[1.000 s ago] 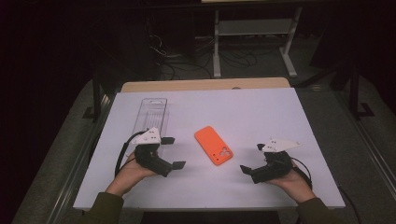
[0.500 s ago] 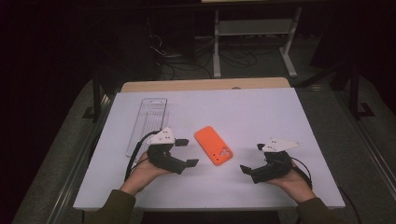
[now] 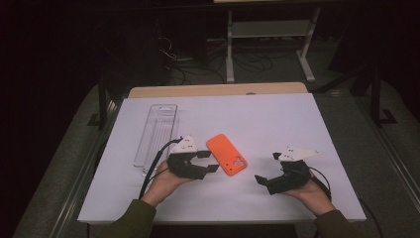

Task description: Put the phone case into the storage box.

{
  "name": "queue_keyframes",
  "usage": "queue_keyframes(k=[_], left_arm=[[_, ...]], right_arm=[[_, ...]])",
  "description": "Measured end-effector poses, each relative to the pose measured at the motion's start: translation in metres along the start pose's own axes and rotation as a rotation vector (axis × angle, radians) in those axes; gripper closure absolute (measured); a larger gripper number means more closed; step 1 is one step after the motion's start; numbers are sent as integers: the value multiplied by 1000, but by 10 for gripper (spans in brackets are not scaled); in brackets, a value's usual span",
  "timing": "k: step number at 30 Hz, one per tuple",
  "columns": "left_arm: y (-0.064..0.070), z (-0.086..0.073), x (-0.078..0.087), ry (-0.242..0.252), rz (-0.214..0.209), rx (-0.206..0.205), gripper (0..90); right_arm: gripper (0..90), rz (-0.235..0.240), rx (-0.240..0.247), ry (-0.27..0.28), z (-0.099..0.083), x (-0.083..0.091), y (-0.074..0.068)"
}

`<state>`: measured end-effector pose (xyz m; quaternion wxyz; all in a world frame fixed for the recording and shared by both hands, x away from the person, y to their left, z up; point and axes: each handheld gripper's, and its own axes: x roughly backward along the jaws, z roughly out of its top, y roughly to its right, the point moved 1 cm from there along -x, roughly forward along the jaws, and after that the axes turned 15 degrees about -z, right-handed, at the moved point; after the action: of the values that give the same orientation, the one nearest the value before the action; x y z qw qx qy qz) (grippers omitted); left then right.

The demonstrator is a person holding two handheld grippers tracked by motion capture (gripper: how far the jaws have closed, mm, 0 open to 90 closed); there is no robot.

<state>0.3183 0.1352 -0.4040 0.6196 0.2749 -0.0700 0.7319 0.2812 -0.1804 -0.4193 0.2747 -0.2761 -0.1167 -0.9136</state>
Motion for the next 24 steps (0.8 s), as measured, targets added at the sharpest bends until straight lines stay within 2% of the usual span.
queue_keyframes(k=[2, 4, 9, 11, 15, 16, 17, 19, 20, 21, 24], left_arm=[[-1, 0, -5, -10, 4, 7, 451], [-4, -1, -13, -34, 10, -4, 486], [-6, -3, -24, -40, 20, 10, 593], [-7, -3, -25, -41, 23, 13, 616], [-10, -5, -29, -52, 19, 29, 728], [-11, -6, -30, -57, 18, 30, 728], [-11, -8, -32, -55, 16, 45, 778], [-12, -9, -32, -64, 13, 45, 844], [-12, -9, -33, -70, 12, 42, 844], [-12, -10, -35, -74, 7, 40, 896], [-12, -11, -37, -86, 8, 41, 898]], right_arm=[[0, -1, -2, -1, 0, 0, 0], [0, 2, -1, -1, 0, 0, 0], [0, 2, 2, 5, 0, 0, 0], [0, 1, 1, 6, 0, 0, 0], [0, 4, -5, 7, 0, 0, 1], [0, 4, -5, 7, 0, 0, 1], [0, 4, -4, 6, 0, 0, 1], [0, 3, -5, 6, 0, 0, 1], [0, 3, -5, 6, 0, 0, 1], [0, 3, -8, 7, 0, 1, 1], [0, 4, -10, 6, 1, 1, 1]])
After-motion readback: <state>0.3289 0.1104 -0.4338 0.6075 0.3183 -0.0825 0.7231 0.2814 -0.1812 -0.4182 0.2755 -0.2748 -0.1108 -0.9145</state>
